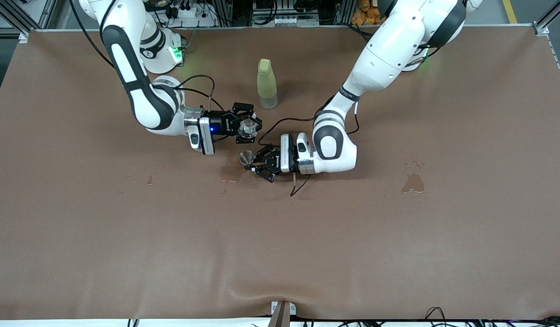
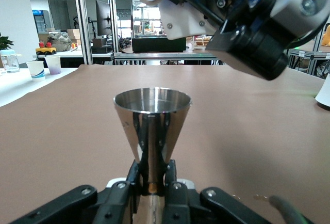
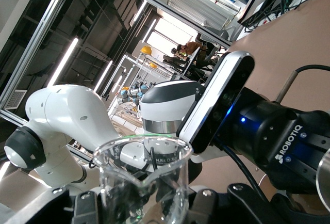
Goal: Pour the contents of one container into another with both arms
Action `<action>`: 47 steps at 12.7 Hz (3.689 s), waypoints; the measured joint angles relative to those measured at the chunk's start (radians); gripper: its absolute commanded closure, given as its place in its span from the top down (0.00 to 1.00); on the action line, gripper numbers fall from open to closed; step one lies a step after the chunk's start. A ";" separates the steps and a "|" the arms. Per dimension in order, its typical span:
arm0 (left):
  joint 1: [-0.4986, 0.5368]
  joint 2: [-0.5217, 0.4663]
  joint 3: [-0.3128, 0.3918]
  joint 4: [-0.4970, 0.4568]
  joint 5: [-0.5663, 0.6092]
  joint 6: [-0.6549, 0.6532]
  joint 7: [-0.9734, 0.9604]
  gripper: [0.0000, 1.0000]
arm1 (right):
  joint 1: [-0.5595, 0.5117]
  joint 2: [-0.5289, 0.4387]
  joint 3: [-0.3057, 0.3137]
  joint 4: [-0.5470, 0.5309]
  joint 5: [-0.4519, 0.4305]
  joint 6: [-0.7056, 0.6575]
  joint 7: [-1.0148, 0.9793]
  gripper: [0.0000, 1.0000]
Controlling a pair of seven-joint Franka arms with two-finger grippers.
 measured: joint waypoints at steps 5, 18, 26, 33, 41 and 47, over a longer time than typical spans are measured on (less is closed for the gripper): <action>0.001 0.000 0.001 -0.007 -0.039 0.000 0.036 0.00 | 0.000 0.000 0.000 0.000 0.000 0.002 0.105 0.00; -0.006 0.001 -0.002 -0.037 -0.109 0.000 0.136 0.00 | 0.000 -0.018 0.000 0.000 0.001 0.028 0.421 0.00; -0.006 0.001 -0.005 -0.053 -0.110 0.000 0.136 0.00 | 0.000 -0.023 0.000 0.000 0.001 0.035 0.549 0.00; -0.006 0.001 -0.008 -0.063 -0.122 0.000 0.136 0.00 | 0.000 -0.023 0.000 0.000 0.002 0.036 0.668 0.00; -0.006 0.001 -0.010 -0.069 -0.124 0.000 0.136 0.00 | 0.000 -0.024 -0.005 0.006 0.004 0.038 0.810 0.00; -0.006 0.001 -0.010 -0.072 -0.124 0.000 0.136 0.00 | 0.000 -0.024 -0.007 0.017 0.004 0.040 0.920 0.00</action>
